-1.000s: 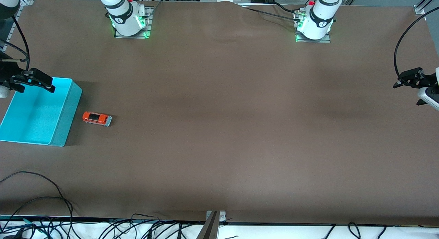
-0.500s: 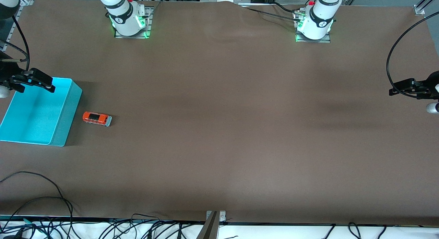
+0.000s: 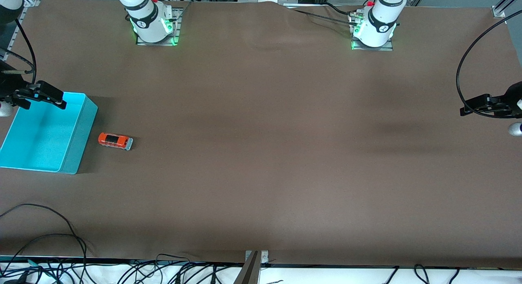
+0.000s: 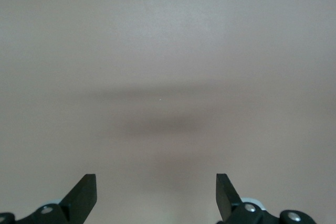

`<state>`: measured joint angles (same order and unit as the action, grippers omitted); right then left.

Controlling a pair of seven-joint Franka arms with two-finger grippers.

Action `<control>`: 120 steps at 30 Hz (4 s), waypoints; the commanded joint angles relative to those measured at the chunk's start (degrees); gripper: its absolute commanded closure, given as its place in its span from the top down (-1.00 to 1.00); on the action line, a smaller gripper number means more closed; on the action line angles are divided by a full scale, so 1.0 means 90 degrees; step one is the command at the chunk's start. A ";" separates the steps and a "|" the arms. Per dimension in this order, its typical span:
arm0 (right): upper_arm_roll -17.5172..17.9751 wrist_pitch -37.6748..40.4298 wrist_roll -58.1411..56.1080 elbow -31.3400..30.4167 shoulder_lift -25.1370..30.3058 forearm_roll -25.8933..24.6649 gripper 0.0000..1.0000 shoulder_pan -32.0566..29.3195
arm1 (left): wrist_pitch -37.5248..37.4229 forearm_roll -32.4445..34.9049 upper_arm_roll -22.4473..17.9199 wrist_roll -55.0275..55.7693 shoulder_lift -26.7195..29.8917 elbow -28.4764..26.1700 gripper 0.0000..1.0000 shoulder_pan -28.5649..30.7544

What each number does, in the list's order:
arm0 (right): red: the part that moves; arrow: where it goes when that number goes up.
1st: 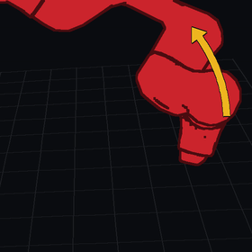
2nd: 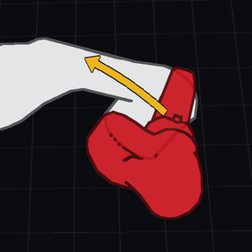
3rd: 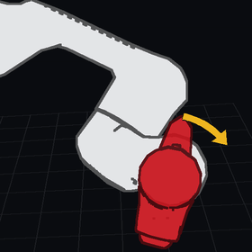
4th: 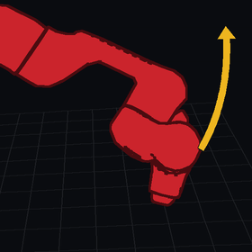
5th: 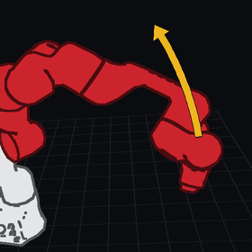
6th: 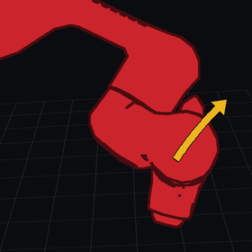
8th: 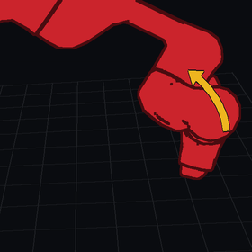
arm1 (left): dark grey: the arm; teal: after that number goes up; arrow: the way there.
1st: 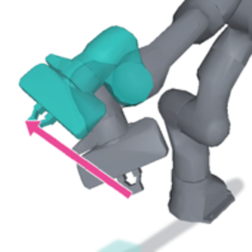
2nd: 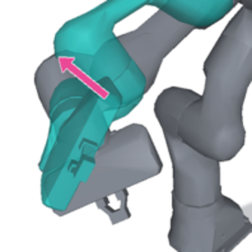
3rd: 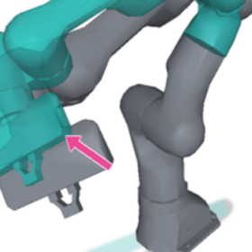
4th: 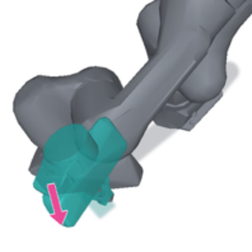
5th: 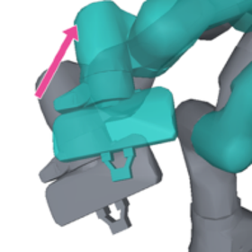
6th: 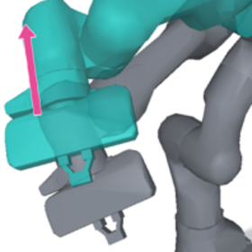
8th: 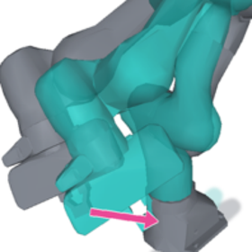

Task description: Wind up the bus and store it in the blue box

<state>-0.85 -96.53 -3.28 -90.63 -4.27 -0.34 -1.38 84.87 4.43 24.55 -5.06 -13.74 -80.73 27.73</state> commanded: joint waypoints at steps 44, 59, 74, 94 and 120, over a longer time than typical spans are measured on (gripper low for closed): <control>0.0006 -0.3277 0.0052 -0.3073 -0.0151 -0.0021 1.00 0.0085 | 0.0502 -0.0404 -0.2679 -0.0199 0.1986 -0.1762 1.00 -0.3013; -0.0023 -0.4293 0.0675 -0.3748 -0.0531 -0.0011 1.00 -0.0120 | 0.0248 -0.0394 -0.2689 -0.0092 0.1615 -0.1245 1.00 -0.3071; -0.0033 -0.5054 0.4394 -0.3866 -0.1117 -0.0011 1.00 -0.0120 | 0.0229 -0.0394 -0.2689 -0.0092 0.1605 -0.1235 1.00 -0.3071; -0.0150 -0.5622 0.8636 -0.3866 -0.1615 -0.0070 1.00 -0.0140 | 0.0238 -0.0394 -0.2718 -0.0092 0.1371 -0.1010 1.00 -0.3013; -0.0179 -0.6012 0.8734 -0.3807 -0.2241 -0.0762 -1.00 -0.0208 | 0.0238 -0.0394 -0.2718 -0.0092 0.1361 -0.1000 1.00 -0.3013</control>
<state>-2.56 -149.94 73.93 -124.70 -24.96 -3.79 -2.97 88.61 0.61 0.04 -6.73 -0.20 -92.35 0.73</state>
